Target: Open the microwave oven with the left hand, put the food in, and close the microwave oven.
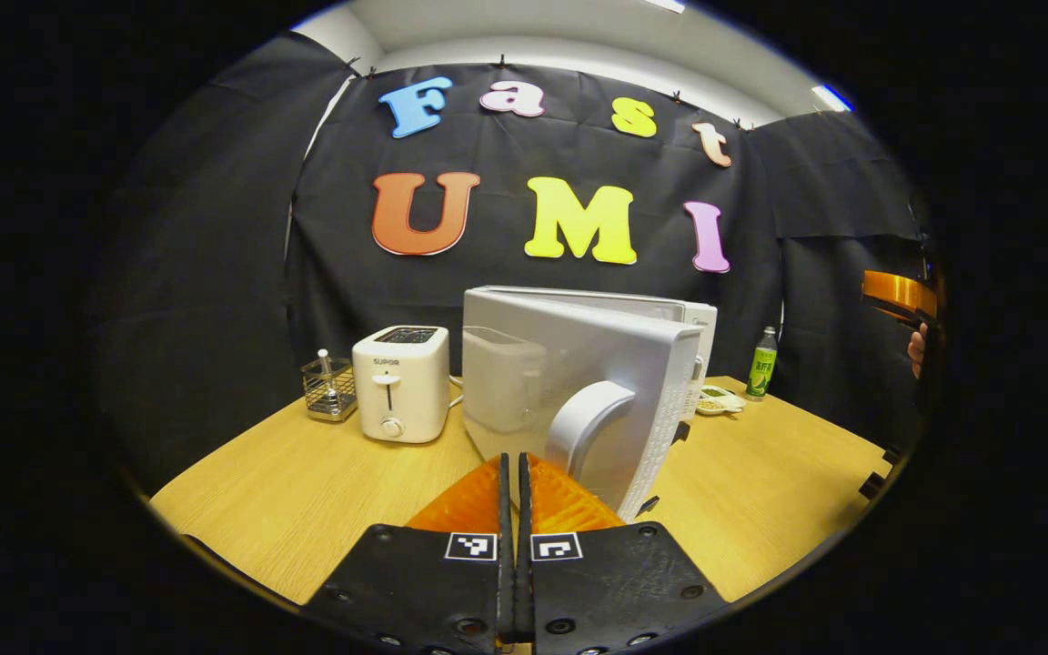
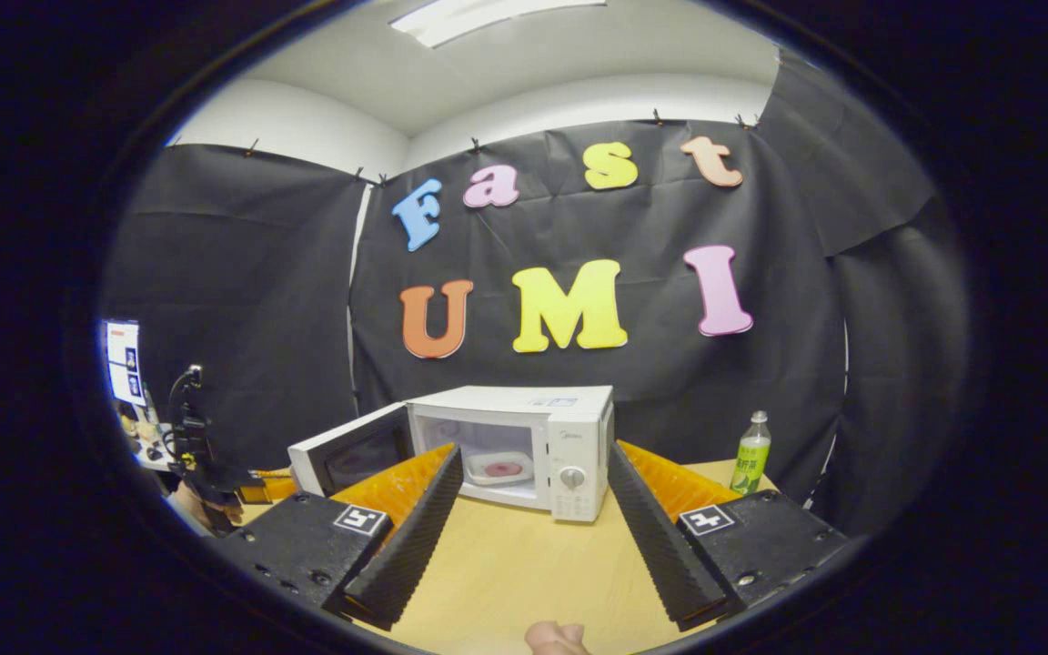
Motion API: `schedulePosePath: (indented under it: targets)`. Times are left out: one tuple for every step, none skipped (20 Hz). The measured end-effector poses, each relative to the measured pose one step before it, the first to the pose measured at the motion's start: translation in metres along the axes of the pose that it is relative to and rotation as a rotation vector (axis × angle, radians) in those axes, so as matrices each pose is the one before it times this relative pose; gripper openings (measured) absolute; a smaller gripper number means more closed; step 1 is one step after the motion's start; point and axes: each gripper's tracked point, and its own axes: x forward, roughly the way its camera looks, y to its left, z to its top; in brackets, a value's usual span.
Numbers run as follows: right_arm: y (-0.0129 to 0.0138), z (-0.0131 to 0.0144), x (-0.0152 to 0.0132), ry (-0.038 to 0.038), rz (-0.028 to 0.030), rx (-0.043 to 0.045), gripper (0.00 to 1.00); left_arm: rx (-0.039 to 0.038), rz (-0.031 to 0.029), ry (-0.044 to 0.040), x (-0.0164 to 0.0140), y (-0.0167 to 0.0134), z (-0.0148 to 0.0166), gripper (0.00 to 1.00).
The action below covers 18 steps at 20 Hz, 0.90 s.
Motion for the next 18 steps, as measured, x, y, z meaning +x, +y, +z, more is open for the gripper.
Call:
schedulePosePath:
  targets:
    - [-0.00443,-0.00074,-0.00210,0.00264,-0.00403,-0.00272,0.95,0.00860,-0.00965,-0.00295,0.00579,-0.00636,0.00279,0.00]
    - [-0.00423,-0.00133,-0.00166,0.00021,-0.00409,-0.00204,1.00,0.00281,-0.02153,-0.00606,0.00632,-0.00891,0.00200,0.00]
    - [-0.00470,-0.00112,-0.00123,-0.00004,-0.00535,-0.00116,0.95,-0.00321,-0.02874,-0.00247,0.00624,-0.01089,0.00125,0.00]
    - [-0.00538,-0.00144,-0.00165,0.00213,-0.00614,-0.00233,0.95,-0.00322,-0.02528,0.00196,0.00628,-0.00994,-0.00001,0.00]
    - [-0.00543,-0.00080,-0.00206,0.00035,-0.00802,-0.00232,1.00,0.00132,-0.02019,-0.00628,0.00731,-0.00800,0.00082,0.00]
    - [-0.00473,-0.00089,-0.00225,0.00058,-0.00895,-0.00387,0.95,0.00283,-0.01804,-0.00769,0.00722,-0.00661,0.00155,0.00]
    - [-0.00375,-0.00028,-0.00145,-0.00110,-0.00597,-0.00443,0.95,-0.00251,-0.02582,-0.00476,0.00782,-0.00760,-0.00030,0.00]
    - [-0.00271,0.00493,-0.00335,0.00302,-0.00451,-0.00704,0.95,-0.00457,-0.01883,-0.00640,0.00678,-0.00573,0.00055,0.00]
    - [-0.00471,0.00007,-0.00126,0.00347,-0.00394,0.00075,1.00,-0.00868,-0.01820,0.00114,0.01029,-0.00529,-0.00200,0.00]
    - [-0.00326,-0.00093,-0.00206,0.00343,-0.00294,0.00079,1.00,-0.00809,-0.01659,0.00115,0.00677,-0.00459,-0.00199,0.00]
    - [-0.00305,-0.00065,-0.00150,0.00304,-0.00289,-0.00008,1.00,-0.00714,-0.01476,0.00029,0.00798,-0.00401,-0.00177,0.00]
    - [-0.00330,-0.00075,-0.00124,0.00329,-0.00332,-0.00246,1.00,-0.00615,-0.00617,-0.00088,0.00919,-0.00169,0.00056,0.00]
    - [-0.00340,-0.00084,-0.00141,0.00090,-0.00465,-0.00005,0.95,-0.00844,-0.00471,0.00235,0.00684,-0.00147,-0.00151,0.00]
    - [-0.00162,-0.00041,-0.00169,-0.00018,-0.00256,0.00116,0.95,-0.00781,-0.00368,0.00749,0.00660,-0.00133,-0.00300,0.00]
    - [-0.00202,-0.00071,-0.00036,0.00128,-0.00495,0.00178,0.95,-0.00475,-0.00314,0.00306,0.00721,-0.00073,-0.00072,0.00]
    - [-0.00248,-0.00218,-0.00018,0.00452,-0.00305,-0.00076,0.95,-0.00494,-0.00724,-0.00210,0.00634,-0.00232,0.00132,0.00]
    - [-0.00173,-0.00151,-0.00034,0.00514,-0.00278,0.00072,0.95,-0.00419,-0.00524,0.00196,0.00587,-0.00259,0.00088,0.00]
    - [-0.00156,-0.00131,0.00050,0.00365,-0.00172,0.00243,0.95,0.00072,0.00094,-0.00236,0.00505,-0.00061,0.00194,0.00]
